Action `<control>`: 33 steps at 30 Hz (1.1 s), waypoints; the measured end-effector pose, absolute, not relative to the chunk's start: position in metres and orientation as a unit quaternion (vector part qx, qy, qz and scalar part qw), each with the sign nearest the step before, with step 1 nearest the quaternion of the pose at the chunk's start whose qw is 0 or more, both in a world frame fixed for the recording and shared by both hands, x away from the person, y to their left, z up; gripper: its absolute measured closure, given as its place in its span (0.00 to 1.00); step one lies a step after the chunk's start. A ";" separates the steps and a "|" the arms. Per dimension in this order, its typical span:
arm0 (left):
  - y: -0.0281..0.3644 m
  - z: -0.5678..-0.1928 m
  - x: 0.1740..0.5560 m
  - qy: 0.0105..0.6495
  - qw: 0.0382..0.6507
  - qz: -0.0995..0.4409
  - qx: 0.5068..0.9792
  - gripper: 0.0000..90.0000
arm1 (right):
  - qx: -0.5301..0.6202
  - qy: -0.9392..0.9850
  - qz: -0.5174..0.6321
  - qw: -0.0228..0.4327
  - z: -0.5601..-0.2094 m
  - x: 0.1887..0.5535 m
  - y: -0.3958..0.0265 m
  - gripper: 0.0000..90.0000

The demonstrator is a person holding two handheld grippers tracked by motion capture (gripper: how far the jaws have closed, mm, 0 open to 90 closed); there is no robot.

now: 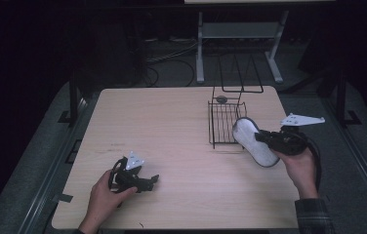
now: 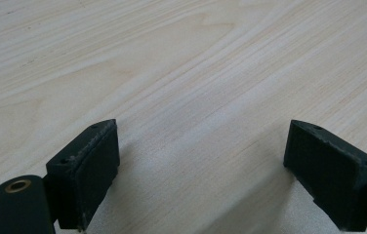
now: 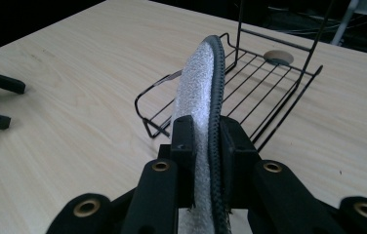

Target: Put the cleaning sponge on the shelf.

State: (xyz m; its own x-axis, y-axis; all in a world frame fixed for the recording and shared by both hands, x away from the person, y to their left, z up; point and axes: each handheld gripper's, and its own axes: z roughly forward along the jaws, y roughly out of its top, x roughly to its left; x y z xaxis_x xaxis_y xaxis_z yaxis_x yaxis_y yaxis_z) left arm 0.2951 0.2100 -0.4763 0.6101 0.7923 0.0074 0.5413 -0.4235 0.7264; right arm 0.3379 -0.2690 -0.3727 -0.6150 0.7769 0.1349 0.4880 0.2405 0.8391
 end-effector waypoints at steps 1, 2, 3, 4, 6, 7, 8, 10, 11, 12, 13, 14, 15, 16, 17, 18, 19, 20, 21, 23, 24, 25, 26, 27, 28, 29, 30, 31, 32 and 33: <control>0.210 -0.476 0.295 0.404 0.353 0.178 0.825 0.14 | 0.410 0.772 0.460 0.158 -0.372 0.341 -0.268 0.87; 0.210 -0.476 0.295 0.404 0.353 0.178 0.825 0.14 | 0.408 0.772 0.460 0.159 -0.370 0.344 -0.266 0.87; 0.210 -0.476 0.295 0.404 0.353 0.178 0.825 0.14 | 0.408 0.773 0.459 0.160 -0.369 0.347 -0.265 0.87; 0.210 -0.476 0.295 0.405 0.353 0.178 0.825 0.14 | 0.407 0.774 0.458 0.161 -0.368 0.350 -0.263 0.87; 0.210 -0.476 0.295 0.404 0.351 0.178 0.826 0.14 | 0.406 0.774 0.457 0.163 -0.366 0.356 -0.260 0.87; 0.210 -0.476 0.295 0.404 0.351 0.178 0.826 0.14 | 0.407 0.774 0.457 0.163 -0.365 0.359 -0.259 0.87; 0.210 -0.476 0.295 0.404 0.351 0.178 0.826 0.14 | 0.406 0.774 0.457 0.164 -0.365 0.363 -0.258 0.87; 0.210 -0.476 0.295 0.403 0.350 0.178 0.827 0.14 | 0.406 0.774 0.457 0.166 -0.363 0.369 -0.256 0.87; 0.210 -0.476 0.295 0.404 0.350 0.177 0.827 0.14 | 0.406 0.774 0.457 0.166 -0.362 0.373 -0.254 0.87; 0.210 -0.476 0.295 0.403 0.350 0.177 0.827 0.14 | 0.406 0.774 0.456 0.167 -0.361 0.377 -0.253 0.87; 0.210 -0.476 0.295 0.403 0.350 0.177 0.827 0.14 | 0.407 0.774 0.455 0.166 -0.361 0.380 -0.252 0.87; 0.210 -0.476 0.295 0.403 0.350 0.177 0.827 0.14 | 0.407 0.774 0.455 0.165 -0.361 0.384 -0.251 0.87; 0.210 -0.476 0.295 0.403 0.350 0.177 0.827 0.14 | 0.409 0.774 0.454 0.164 -0.362 0.388 -0.249 0.87; 0.210 -0.476 0.295 0.403 0.350 0.176 0.827 0.14 | 0.410 0.774 0.454 0.163 -0.362 0.392 -0.248 0.87; 0.210 -0.476 0.295 0.404 0.350 0.176 0.827 0.14 | 0.412 0.774 0.452 0.161 -0.363 0.395 -0.246 0.87; 0.210 -0.476 0.295 0.403 0.350 0.176 0.827 0.14 | 0.412 0.775 0.452 0.162 -0.363 0.398 -0.245 0.87; 0.210 -0.476 0.295 0.404 0.350 0.176 0.827 0.14 | 0.411 0.775 0.451 0.162 -0.364 0.402 -0.244 0.87; 0.210 -0.476 0.295 0.404 0.350 0.176 0.827 0.14 | 0.414 0.774 0.451 0.160 -0.365 0.404 -0.243 0.87; 0.210 -0.476 0.295 0.404 0.350 0.176 0.827 0.14 | 0.413 0.774 0.451 0.161 -0.365 0.407 -0.242 0.87; 0.210 -0.476 0.295 0.404 0.350 0.176 0.827 0.14 | 0.414 0.773 0.453 0.162 -0.367 0.412 -0.240 0.87; 0.210 -0.476 0.295 0.403 0.350 0.176 0.827 0.14 | 0.414 0.773 0.453 0.159 -0.369 0.415 -0.239 0.87; 0.210 -0.476 0.295 0.404 0.350 0.176 0.827 0.14 | 0.415 0.774 0.451 0.159 -0.370 0.417 -0.238 0.87; 0.210 -0.476 0.295 0.403 0.350 0.176 0.827 0.14 | 0.415 0.775 0.450 0.159 -0.372 0.420 -0.237 0.87; 0.210 -0.476 0.295 0.403 0.350 0.176 0.827 0.14 | 0.414 0.775 0.450 0.159 -0.373 0.422 -0.235 0.87; 0.210 -0.476 0.295 0.403 0.351 0.176 0.827 0.14 | 0.414 0.774 0.451 0.159 -0.374 0.423 -0.234 0.87; 0.210 -0.476 0.295 0.403 0.351 0.176 0.827 0.14 | 0.414 0.774 0.451 0.160 -0.375 0.425 -0.233 0.87; 0.210 -0.476 0.295 0.403 0.351 0.176 0.827 0.14 | 0.416 0.774 0.449 0.159 -0.375 0.427 -0.232 0.87; 0.210 -0.476 0.295 0.403 0.350 0.176 0.827 0.14 | 0.416 0.774 0.449 0.161 -0.376 0.429 -0.231 0.87; 0.210 -0.476 0.295 0.403 0.351 0.176 0.826 0.14 | 0.416 0.773 0.450 0.163 -0.378 0.430 -0.230 0.87; 0.210 -0.476 0.295 0.403 0.351 0.177 0.827 0.14 | 0.415 0.774 0.450 0.162 -0.379 0.432 -0.229 0.87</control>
State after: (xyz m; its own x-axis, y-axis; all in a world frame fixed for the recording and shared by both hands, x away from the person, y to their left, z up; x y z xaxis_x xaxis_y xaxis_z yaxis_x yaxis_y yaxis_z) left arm 0.2950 0.2103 -0.4760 0.6128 0.7902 0.0089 0.5423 -0.4287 0.7226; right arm 0.4320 -0.2292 -0.3788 -0.6033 0.7881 0.1223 0.4956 0.2503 0.8317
